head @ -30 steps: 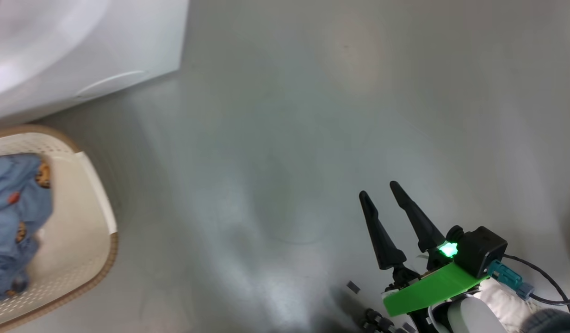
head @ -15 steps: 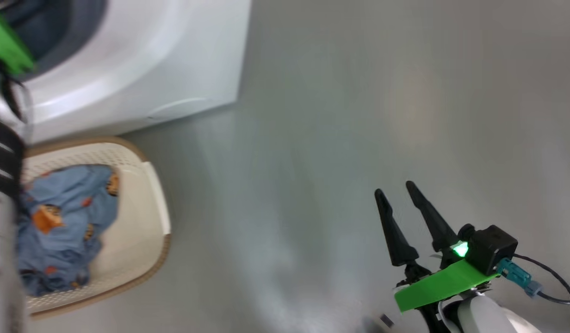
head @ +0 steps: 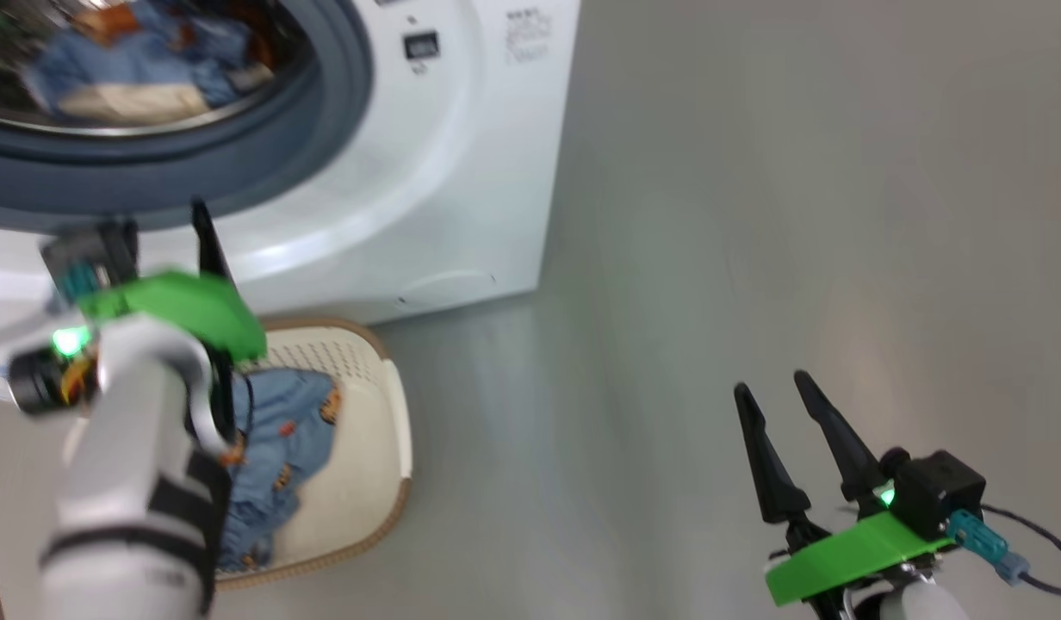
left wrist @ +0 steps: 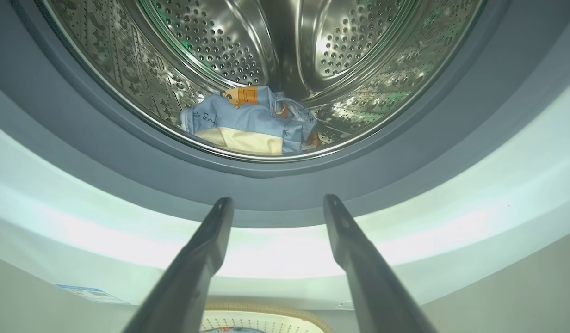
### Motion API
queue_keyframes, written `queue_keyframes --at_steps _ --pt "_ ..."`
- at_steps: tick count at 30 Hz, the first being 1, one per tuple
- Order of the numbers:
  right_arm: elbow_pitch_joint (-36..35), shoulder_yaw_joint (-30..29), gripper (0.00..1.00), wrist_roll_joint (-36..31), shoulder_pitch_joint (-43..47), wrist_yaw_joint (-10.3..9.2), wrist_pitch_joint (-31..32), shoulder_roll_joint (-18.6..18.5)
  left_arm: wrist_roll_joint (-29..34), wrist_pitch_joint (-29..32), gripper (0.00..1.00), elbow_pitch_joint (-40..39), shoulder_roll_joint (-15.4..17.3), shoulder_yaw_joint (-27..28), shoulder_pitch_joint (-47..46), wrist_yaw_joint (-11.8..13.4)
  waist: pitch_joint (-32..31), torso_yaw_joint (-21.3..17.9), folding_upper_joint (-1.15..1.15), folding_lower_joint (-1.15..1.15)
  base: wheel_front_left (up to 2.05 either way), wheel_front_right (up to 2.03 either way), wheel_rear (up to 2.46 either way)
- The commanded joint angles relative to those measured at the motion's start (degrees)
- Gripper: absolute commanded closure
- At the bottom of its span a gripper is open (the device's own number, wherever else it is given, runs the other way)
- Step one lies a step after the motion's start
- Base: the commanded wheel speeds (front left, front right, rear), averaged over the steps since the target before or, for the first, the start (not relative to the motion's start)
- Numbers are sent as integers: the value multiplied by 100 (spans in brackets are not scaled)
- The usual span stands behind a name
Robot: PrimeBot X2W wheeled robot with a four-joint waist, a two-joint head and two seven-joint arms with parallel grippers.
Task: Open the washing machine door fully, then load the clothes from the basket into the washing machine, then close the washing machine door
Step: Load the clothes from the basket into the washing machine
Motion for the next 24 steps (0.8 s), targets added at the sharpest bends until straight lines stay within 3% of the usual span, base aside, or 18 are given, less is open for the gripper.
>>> queue_keyframes --at_steps 1,12,24 --pt "-128 74 0 -63 143 9 -27 -49 -15 -39 0 -512 150 197 490 18 -583 399 0 0 0 0 0" --pt "-187 -30 0 -139 508 9 -27 -226 378 -40 0 -2691 -102 117 2774 -31 -1105 693 0 0 0 0 0" --pt "-288 -125 0 -273 983 9 -27 -380 686 -40 0 -4290 -181 50 4627 -179 -1763 773 0 0 0 0 0"
